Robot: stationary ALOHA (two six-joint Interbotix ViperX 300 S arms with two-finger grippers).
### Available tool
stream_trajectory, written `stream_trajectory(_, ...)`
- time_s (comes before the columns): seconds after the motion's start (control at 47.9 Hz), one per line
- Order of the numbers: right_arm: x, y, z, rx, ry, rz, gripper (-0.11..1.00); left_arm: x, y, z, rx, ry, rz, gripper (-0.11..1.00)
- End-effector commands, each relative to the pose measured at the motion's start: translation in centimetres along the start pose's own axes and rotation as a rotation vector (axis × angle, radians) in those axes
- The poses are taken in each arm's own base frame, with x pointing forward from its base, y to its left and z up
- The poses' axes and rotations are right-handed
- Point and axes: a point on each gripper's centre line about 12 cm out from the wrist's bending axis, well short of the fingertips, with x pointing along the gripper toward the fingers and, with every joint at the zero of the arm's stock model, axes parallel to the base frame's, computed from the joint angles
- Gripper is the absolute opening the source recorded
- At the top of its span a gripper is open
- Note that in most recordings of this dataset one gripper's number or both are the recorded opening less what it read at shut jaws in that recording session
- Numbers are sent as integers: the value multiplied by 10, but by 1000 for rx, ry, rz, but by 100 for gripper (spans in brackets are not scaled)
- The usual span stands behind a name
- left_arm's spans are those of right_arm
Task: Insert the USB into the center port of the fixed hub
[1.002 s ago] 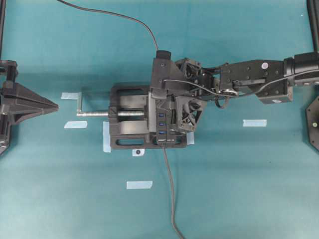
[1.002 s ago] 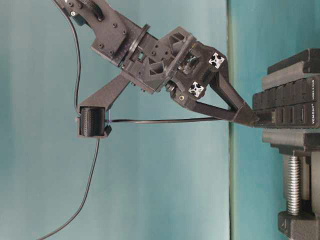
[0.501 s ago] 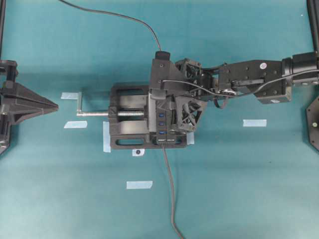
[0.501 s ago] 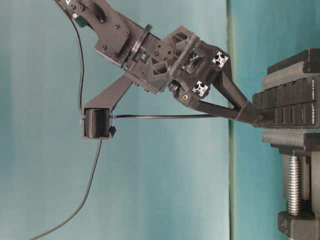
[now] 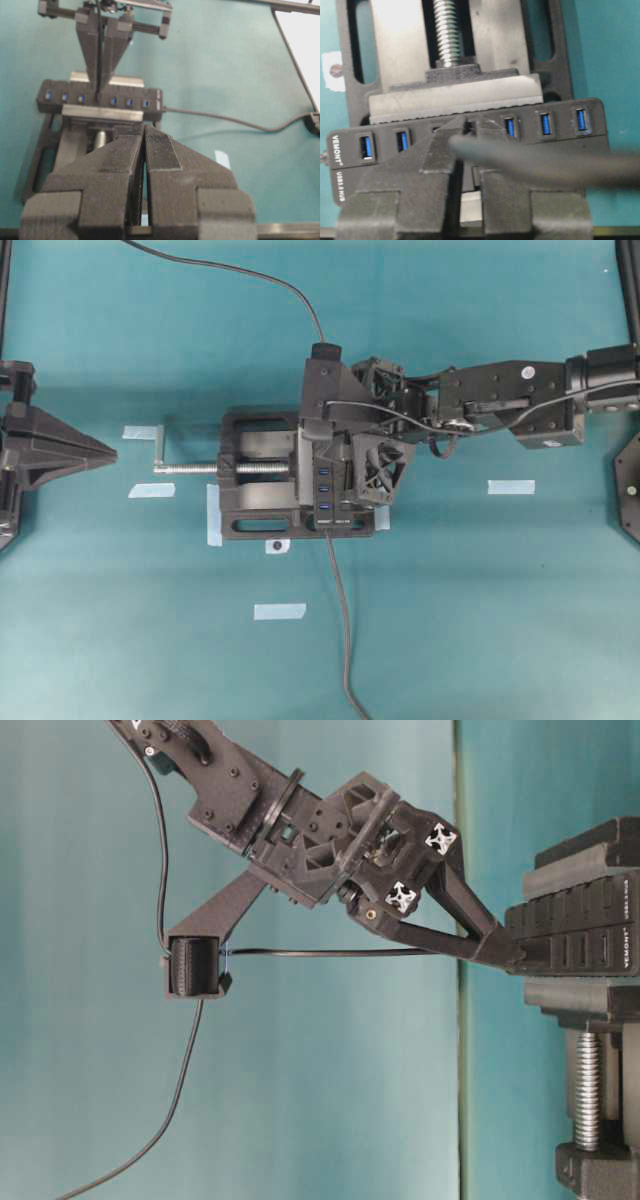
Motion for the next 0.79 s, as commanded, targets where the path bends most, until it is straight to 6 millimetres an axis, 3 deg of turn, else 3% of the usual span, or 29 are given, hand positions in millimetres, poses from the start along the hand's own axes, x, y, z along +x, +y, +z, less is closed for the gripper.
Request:
stream_trajectory(0.0,7,17,-8,-17,38,23,7,0,-1,8,0,-21,-2,0)
stream_trajectory(0.522,-6,17,13,-15,-106,27,12,-1,-1,8,0,-24,-3,0)
stream_trajectory(0.626,-8,16,15,-12,-120,27,20,-1,-1,8,0,-26,-3,0)
stream_trajectory(0.772,-11,17,18,-12,-129,28,46,-1,-1,8,0,-26,-3,0)
